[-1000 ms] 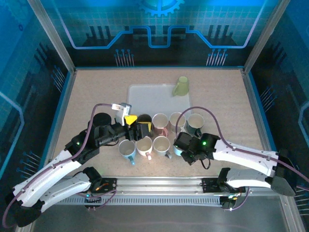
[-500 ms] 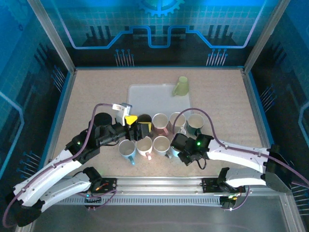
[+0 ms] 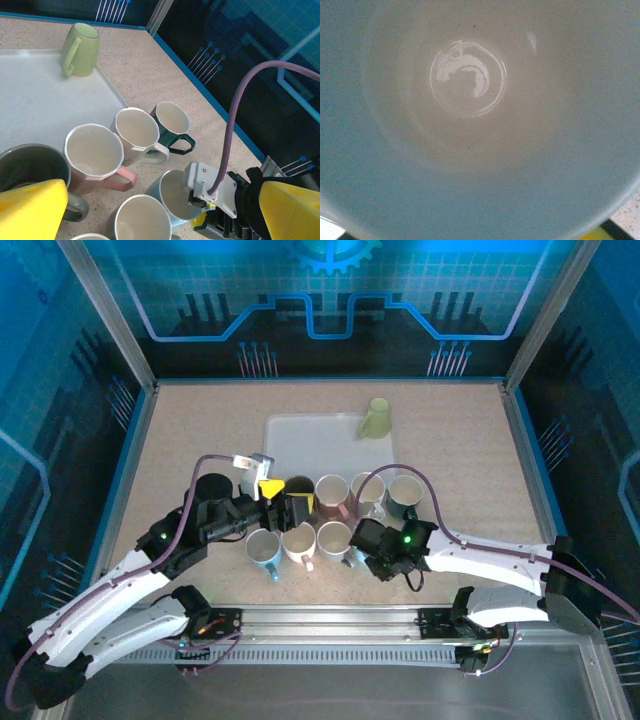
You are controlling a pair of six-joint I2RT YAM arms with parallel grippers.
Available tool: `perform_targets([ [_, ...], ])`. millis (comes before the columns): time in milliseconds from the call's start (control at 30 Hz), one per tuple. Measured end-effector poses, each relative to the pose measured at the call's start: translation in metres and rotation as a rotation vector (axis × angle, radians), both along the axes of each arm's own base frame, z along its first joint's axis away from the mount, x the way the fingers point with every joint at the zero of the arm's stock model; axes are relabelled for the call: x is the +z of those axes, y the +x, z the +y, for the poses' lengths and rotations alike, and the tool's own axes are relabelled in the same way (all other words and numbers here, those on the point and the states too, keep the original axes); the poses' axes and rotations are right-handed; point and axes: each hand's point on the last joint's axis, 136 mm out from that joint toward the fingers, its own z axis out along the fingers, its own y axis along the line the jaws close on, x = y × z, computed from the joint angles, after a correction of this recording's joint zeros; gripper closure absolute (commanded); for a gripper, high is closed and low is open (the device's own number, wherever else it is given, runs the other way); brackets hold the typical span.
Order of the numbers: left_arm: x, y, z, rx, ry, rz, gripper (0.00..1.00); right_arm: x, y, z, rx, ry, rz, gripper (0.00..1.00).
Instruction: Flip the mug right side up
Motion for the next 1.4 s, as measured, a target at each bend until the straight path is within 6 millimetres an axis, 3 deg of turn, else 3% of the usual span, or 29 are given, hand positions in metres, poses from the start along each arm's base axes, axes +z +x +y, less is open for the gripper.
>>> perform_targets([
  [200,0.000,0.000,0.000,0.000,0.000,0.000,0.01,0.006,-0.001,0.001,-0.004,0.026,-0.011,0.53],
  [333,-0.002,0.001,-0.001,0.000,0.004,0.005,0.01,0.021,-0.002,0.001,0.000,0.065,-0.023,0.47],
  [633,-0.023,0.012,-0.006,0.020,0.051,0.058,0.01,0.096,0.002,0.014,0.037,0.307,-0.140,0.45],
  [800,-0.044,0.031,-0.016,0.059,0.110,0.145,0.01,0.132,0.020,0.012,-0.008,0.414,-0.235,0.45],
  [1067,-0.050,0.096,-0.060,0.119,0.196,0.218,0.01,0.185,0.070,-0.003,-0.163,0.530,-0.428,0.44],
  [1300,-0.072,0.172,-0.110,0.121,0.353,0.156,0.01,0.227,0.079,-0.016,-0.181,0.618,-0.572,0.43],
  [1400,-0.086,0.204,-0.128,0.110,0.421,0.129,0.01,0.236,0.078,-0.027,-0.202,0.628,-0.613,0.35],
])
